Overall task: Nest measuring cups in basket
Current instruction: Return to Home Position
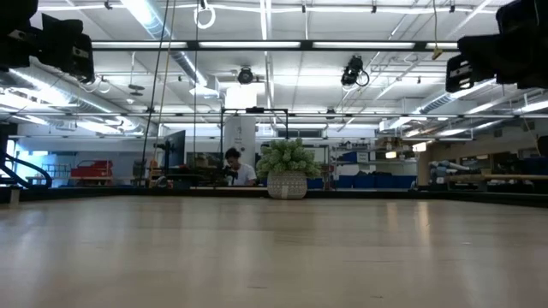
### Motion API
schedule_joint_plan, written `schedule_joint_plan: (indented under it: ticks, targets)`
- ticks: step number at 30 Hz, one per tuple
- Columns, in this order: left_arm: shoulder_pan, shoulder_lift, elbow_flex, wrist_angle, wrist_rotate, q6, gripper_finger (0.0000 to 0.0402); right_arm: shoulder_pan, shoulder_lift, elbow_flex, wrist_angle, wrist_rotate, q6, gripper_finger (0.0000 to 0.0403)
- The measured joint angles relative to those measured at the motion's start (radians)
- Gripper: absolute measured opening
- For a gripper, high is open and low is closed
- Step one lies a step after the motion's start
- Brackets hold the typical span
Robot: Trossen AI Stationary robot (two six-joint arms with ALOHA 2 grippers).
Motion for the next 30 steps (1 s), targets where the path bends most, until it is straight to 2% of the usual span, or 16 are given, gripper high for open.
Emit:
schedule_joint_plan:
  ticks: [13,21,30]
  targets:
    - [0.0,0.0,-0.001,-0.004,-0.001,-0.009,0.0206,0.0,0.031,-0.021,-0.017,0.015,-0.147,0.0014]
    - [0.0,0.0,-0.002,0.025,-0.005,-0.221,0.0206,0.0,0.031,-0.021,-0.016,0.015,-0.003,0.0014]
    - [0.0,0.0,-0.002,0.053,-0.005,-0.244,0.0206,0.0,0.031,-0.021,-0.016,0.015,0.025,0.0014]
